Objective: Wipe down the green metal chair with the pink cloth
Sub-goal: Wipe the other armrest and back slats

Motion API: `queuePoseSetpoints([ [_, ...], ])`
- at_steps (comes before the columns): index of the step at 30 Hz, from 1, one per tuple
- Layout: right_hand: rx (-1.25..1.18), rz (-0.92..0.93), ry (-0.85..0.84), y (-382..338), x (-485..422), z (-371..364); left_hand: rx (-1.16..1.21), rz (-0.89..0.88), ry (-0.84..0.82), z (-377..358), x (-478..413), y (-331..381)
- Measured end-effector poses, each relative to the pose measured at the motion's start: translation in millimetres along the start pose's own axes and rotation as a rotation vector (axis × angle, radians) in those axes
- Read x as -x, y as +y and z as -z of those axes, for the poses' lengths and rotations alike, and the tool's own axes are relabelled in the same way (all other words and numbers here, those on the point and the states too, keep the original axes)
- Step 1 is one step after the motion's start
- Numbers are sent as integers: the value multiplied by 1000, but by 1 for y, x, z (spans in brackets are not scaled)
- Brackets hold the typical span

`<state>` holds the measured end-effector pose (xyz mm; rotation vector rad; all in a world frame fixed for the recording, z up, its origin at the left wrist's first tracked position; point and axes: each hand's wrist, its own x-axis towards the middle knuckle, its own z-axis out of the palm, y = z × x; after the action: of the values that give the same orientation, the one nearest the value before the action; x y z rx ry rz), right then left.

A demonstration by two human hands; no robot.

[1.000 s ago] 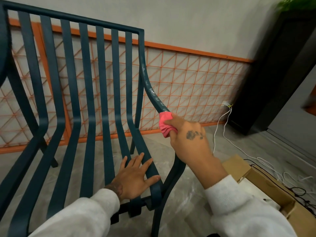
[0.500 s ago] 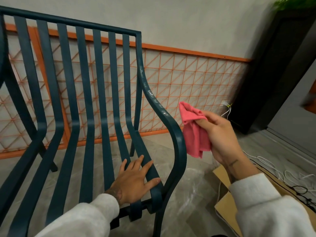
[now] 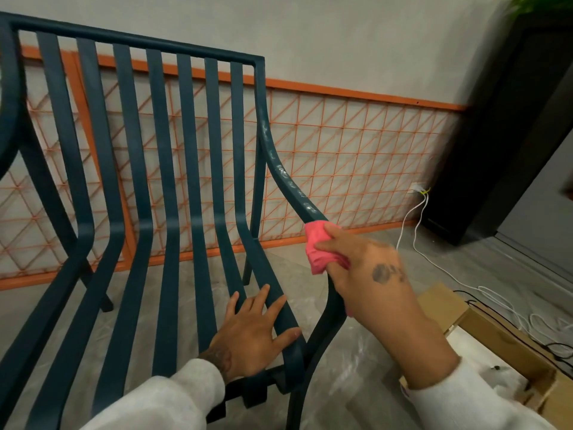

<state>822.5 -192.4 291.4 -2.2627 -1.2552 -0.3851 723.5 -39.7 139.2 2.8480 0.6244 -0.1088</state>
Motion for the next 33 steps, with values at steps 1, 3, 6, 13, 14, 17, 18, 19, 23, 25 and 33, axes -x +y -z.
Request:
queuePoseSetpoints([
  [1,58,12,13,-5,-10,-2,-7,0,3,-1,-1,0],
  [3,146,38,31,-14,-26,-12,-7,7,2,-2,-2,-2],
  [6,220,39,44,-15,-25,-26,3,3,-9,-1,-2,-1],
  [13,21,9,187,-1,12,-26,-1,0,-6,2,-1,-1],
  [14,34,-18,163,-4,7,-22,-6,-1,-16,2,-1,0],
  [17,98,-81,52,-18,-20,-14,-11,1,-38,3,-1,0],
  [18,107,-87,35,-21,-26,-14,-9,3,-41,4,-1,0],
  [19,116,-84,31,-22,-29,-15,-8,6,-42,4,-1,0],
  [23,13,-55,56,-8,-13,-18,13,5,-46,4,-1,0],
  [25,-49,-65,59,0,0,-18,39,-9,-71,7,-4,-5],
  [33,-190,-119,36,13,7,-18,1,120,-71,23,-29,-49],
])
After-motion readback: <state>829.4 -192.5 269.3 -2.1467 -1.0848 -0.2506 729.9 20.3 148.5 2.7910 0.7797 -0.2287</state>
